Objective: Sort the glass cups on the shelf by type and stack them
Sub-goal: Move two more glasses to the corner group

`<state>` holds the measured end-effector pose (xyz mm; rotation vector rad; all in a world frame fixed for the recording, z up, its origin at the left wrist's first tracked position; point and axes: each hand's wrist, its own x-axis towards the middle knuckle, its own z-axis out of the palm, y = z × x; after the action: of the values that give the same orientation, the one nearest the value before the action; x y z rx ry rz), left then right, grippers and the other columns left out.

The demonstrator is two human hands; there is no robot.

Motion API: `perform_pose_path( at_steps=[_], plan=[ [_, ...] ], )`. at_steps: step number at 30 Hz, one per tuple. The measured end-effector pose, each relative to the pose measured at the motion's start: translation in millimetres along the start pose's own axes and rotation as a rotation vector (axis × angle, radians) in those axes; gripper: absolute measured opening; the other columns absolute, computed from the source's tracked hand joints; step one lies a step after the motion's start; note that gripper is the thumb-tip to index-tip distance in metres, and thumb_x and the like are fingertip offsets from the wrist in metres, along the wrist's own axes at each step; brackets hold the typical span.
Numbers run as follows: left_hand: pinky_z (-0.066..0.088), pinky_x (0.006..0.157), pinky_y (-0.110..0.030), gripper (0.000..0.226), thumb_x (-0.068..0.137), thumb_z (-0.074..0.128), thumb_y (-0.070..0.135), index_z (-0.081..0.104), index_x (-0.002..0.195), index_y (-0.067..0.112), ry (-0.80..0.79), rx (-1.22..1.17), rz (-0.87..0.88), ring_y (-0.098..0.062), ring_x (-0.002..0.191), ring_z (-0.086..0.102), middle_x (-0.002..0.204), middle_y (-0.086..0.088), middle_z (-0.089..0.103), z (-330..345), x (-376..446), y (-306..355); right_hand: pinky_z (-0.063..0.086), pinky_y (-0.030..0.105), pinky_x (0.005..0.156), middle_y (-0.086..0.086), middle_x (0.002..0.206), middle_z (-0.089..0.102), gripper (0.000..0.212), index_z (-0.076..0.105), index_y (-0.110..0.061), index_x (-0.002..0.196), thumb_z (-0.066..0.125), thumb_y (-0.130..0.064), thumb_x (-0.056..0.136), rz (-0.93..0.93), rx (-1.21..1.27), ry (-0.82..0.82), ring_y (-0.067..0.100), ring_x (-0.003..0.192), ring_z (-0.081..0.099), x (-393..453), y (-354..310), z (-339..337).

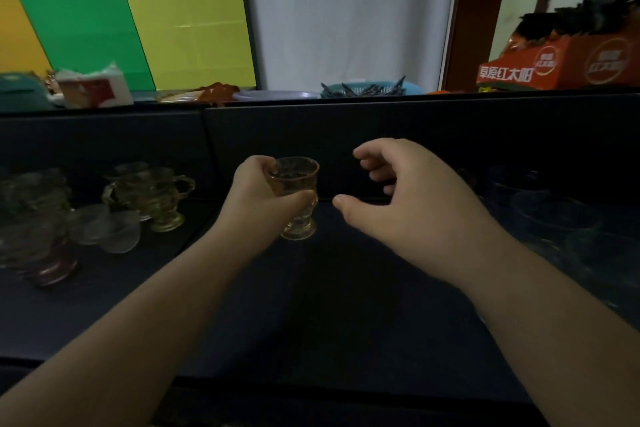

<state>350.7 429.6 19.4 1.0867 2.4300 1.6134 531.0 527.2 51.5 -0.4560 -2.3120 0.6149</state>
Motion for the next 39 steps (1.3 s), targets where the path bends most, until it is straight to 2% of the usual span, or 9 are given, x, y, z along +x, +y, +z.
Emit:
perform_pose_path(
  at_steps=[6, 10, 15, 19, 23, 28, 31, 33, 39],
  plan=[
    [0.057, 0.083, -0.034, 0.073, 0.07, 0.087, 0.027, 0.043, 0.128, 0.024, -0.035, 0.021, -0.11, -0.017, 0.104, 0.061, 0.13, -0.002, 0.05, 15.1, 50.6, -34.0, 0.046, 0.016, 0.089, -0.017, 0.126, 0.053, 0.061, 0.053, -0.031, 0.139, 0.074, -0.046, 0.083, 0.084, -0.056, 0.005, -0.002, 0.111, 0.052, 4.1, -2.7, 37.0],
    [0.053, 0.08, -0.03, 0.072, 0.075, 0.085, 0.022, 0.041, 0.133, 0.021, -0.041, -0.003, -0.143, -0.018, 0.112, 0.057, 0.139, -0.002, 0.041, 26.5, 65.7, -40.0, 0.041, 0.009, 0.079, -0.019, 0.126, 0.053, 0.061, 0.051, -0.034, 0.139, 0.073, -0.046, 0.084, 0.153, -0.063, 0.016, -0.005, 0.111, 0.051, -6.5, 0.8, 45.9],
    [0.051, 0.077, -0.027, 0.071, 0.077, 0.082, 0.023, 0.041, 0.136, 0.022, -0.087, -0.07, -0.123, -0.014, 0.11, 0.055, 0.14, -0.001, 0.042, 32.9, 72.0, -45.1, 0.042, 0.014, 0.086, -0.02, 0.125, 0.053, 0.061, 0.051, -0.036, 0.138, 0.074, -0.044, 0.083, 0.205, -0.028, 0.057, -0.003, 0.113, 0.052, -23.0, 1.5, 49.8],
    [0.043, 0.087, -0.028, 0.089, 0.077, 0.083, 0.026, 0.031, 0.149, 0.019, -0.125, -0.069, -0.129, -0.007, 0.112, 0.048, 0.147, -0.002, 0.045, 24.3, 59.9, -41.0, 0.042, 0.01, 0.086, -0.023, 0.122, 0.055, 0.058, 0.054, -0.037, 0.135, 0.074, -0.044, 0.08, 0.202, 0.026, 0.069, -0.008, 0.111, 0.053, -33.2, 2.6, 47.8],
    [0.035, 0.112, -0.034, 0.097, 0.082, 0.077, 0.035, 0.016, 0.157, 0.029, -0.05, -0.03, -0.014, -0.011, 0.141, 0.034, 0.163, 0.005, 0.024, -11.9, 7.6, -36.9, 0.044, 0.001, 0.085, -0.026, 0.12, 0.058, 0.055, 0.054, -0.042, 0.128, 0.075, -0.042, 0.078, 0.175, 0.117, 0.057, -0.015, 0.114, 0.053, -45.6, 5.4, 43.1],
    [0.034, 0.111, -0.027, 0.077, 0.086, 0.068, 0.043, 0.026, 0.15, 0.046, 0.068, -0.097, 0.223, 0.008, 0.14, 0.031, 0.153, 0.029, 0.034, -65.1, -88.0, -28.9, 0.048, 0.01, 0.085, -0.024, 0.12, 0.062, 0.053, 0.058, -0.041, 0.127, 0.076, -0.039, 0.077, 0.141, 0.236, 0.0, -0.013, 0.112, 0.057, -54.9, 3.0, 48.8],
    [0.032, 0.109, -0.026, 0.066, 0.086, 0.067, 0.047, 0.034, 0.142, 0.056, 0.204, -0.02, 0.111, 0.012, 0.137, 0.033, 0.147, 0.036, 0.038, -95.0, -127.3, -44.3, 0.049, 0.017, 0.091, -0.023, 0.119, 0.063, 0.053, 0.058, -0.041, 0.127, 0.076, -0.039, 0.077, 0.121, 0.327, -0.063, -0.012, 0.111, 0.058, -59.0, -9.5, 69.4],
    [0.033, 0.11, -0.027, 0.066, 0.082, 0.067, 0.048, 0.034, 0.139, 0.059, 0.256, 0.05, 0.002, 0.012, 0.136, 0.033, 0.144, 0.036, 0.039, -117.8, -152.2, -59.9, 0.047, 0.014, 0.088, -0.025, 0.118, 0.062, 0.052, 0.057, -0.044, 0.127, 0.076, -0.039, 0.079, 0.096, 0.374, -0.134, -0.015, 0.111, 0.056, -63.6, -23.8, 88.8],
    [0.043, 0.104, -0.036, 0.067, 0.078, 0.071, 0.047, 0.039, 0.136, 0.058, 0.395, 0.252, -0.199, -0.009, 0.129, 0.047, 0.137, 0.024, 0.049, -195.5, -219.8, -98.0, 0.048, 0.014, 0.089, -0.023, 0.116, 0.061, 0.046, 0.054, -0.046, 0.123, 0.076, -0.035, 0.085, 0.016, 0.5, -0.3, -0.014, 0.11, 0.055, -75.2, -103.1, 163.8]
  ],
)
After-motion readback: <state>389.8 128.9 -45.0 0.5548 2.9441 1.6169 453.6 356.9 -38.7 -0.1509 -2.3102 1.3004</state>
